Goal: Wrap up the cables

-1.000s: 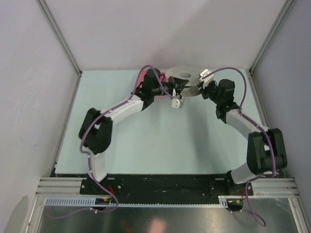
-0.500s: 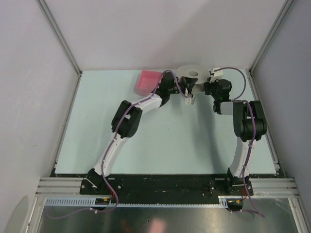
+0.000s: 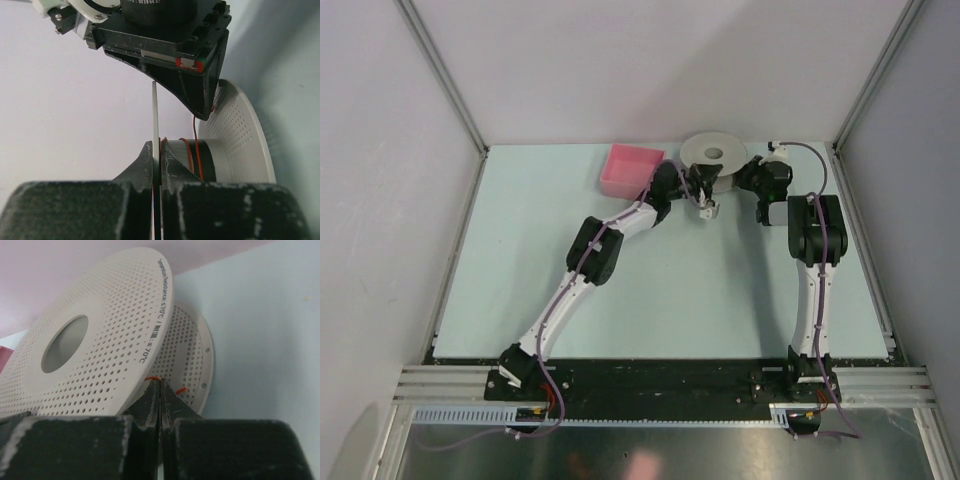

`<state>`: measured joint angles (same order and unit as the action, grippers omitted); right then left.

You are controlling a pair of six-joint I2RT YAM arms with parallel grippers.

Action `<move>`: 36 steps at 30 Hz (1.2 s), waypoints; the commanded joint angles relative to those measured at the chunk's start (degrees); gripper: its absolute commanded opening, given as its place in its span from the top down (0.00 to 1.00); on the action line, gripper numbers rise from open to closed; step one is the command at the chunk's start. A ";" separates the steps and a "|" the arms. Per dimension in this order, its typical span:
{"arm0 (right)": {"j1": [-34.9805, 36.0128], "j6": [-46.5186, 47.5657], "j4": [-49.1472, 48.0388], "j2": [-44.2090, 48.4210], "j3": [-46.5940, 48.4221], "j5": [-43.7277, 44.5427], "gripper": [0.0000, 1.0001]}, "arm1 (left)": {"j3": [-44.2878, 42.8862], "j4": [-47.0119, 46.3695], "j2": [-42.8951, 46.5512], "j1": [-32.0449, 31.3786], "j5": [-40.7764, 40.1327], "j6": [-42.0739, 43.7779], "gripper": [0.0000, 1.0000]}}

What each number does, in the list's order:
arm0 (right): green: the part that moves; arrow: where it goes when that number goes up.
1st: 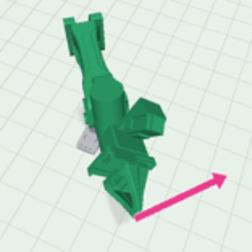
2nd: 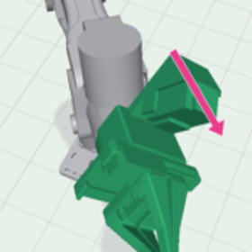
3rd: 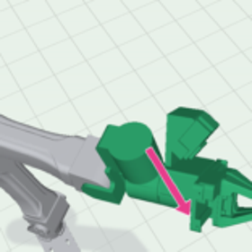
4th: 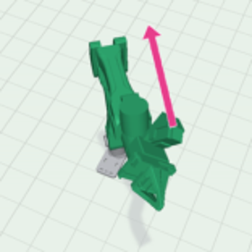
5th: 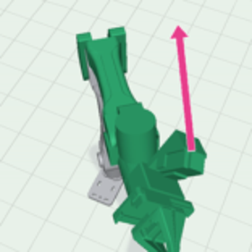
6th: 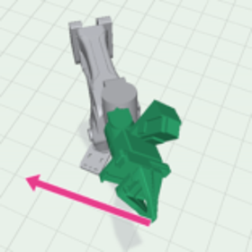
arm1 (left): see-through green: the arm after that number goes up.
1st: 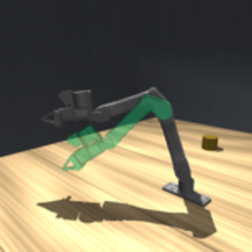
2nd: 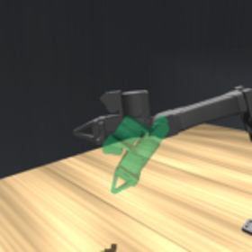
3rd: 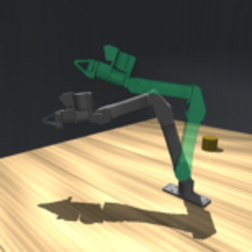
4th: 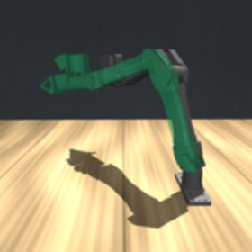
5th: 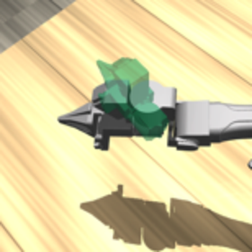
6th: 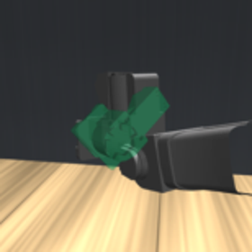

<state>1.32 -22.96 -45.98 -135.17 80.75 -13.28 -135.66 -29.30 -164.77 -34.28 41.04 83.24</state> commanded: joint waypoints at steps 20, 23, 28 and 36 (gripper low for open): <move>-0.02 -24.51 1.31 -15.67 23.20 1.99 1.00 | -0.66 -6.89 -2.12 1.68 7.33 8.39 0.29; -0.01 -26.19 2.94 -17.22 25.30 1.94 1.00 | 8.34 -10.05 3.80 1.42 9.86 8.07 0.24; -0.03 -28.26 5.41 -19.40 28.85 1.33 1.00 | 24.26 -15.87 14.94 0.13 13.03 5.71 0.18; -0.56 -29.32 6.63 -19.12 28.23 0.46 0.87 | 39.25 -23.34 25.01 -0.64 11.75 3.09 0.16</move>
<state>1.19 -50.98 -40.34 -153.77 107.94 -13.41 -100.53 -44.75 -147.02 -34.52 51.46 87.99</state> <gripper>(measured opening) 0.078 0.834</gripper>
